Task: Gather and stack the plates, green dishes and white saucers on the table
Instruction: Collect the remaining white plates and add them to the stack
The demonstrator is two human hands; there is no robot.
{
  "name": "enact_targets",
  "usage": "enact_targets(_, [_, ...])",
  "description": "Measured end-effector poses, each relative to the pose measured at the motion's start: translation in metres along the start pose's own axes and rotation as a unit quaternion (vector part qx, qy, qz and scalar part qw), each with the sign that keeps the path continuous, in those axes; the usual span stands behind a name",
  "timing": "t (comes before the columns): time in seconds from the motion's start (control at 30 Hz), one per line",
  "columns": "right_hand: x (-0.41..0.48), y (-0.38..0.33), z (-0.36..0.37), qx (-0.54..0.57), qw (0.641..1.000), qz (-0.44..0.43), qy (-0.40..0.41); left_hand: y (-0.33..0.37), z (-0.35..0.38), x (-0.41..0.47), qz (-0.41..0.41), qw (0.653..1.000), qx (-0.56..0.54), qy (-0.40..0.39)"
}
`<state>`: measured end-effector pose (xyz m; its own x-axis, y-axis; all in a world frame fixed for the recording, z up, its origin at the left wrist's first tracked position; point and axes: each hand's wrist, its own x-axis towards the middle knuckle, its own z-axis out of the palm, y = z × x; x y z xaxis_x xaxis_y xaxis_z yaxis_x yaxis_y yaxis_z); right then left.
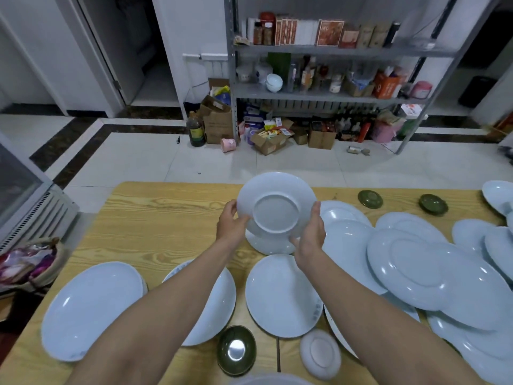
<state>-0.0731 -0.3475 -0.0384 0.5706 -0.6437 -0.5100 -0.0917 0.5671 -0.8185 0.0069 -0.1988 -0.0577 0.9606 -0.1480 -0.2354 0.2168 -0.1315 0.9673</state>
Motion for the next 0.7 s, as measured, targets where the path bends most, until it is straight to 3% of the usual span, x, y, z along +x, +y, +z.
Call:
enact_targets(0.13, [-0.001, -0.006, -0.008, 0.043, 0.998, 0.023, -0.03, 0.002, 0.004, -0.005, -0.051, 0.996, -0.065, -0.017])
enact_targets(0.33, [0.001, -0.01, -0.014, 0.091, 0.994, 0.062, -0.027, -0.004, 0.006, -0.01, -0.007, 1.0, 0.003, -0.004])
enact_targets(0.47, [0.001, -0.003, -0.027, 0.029, 0.998, 0.036, -0.038, -0.006, -0.002, -0.016, -0.057, 0.992, -0.107, -0.032])
enact_targets(0.57, [0.002, 0.004, -0.042, -0.059, 0.997, 0.026, -0.053, -0.012, -0.008, -0.023, -0.013, 0.997, -0.035, -0.069])
enact_targets(0.7, [-0.003, 0.009, -0.059, -0.073, 0.989, 0.075, -0.106, -0.021, -0.018, -0.025, 0.012, 0.994, 0.072, -0.084])
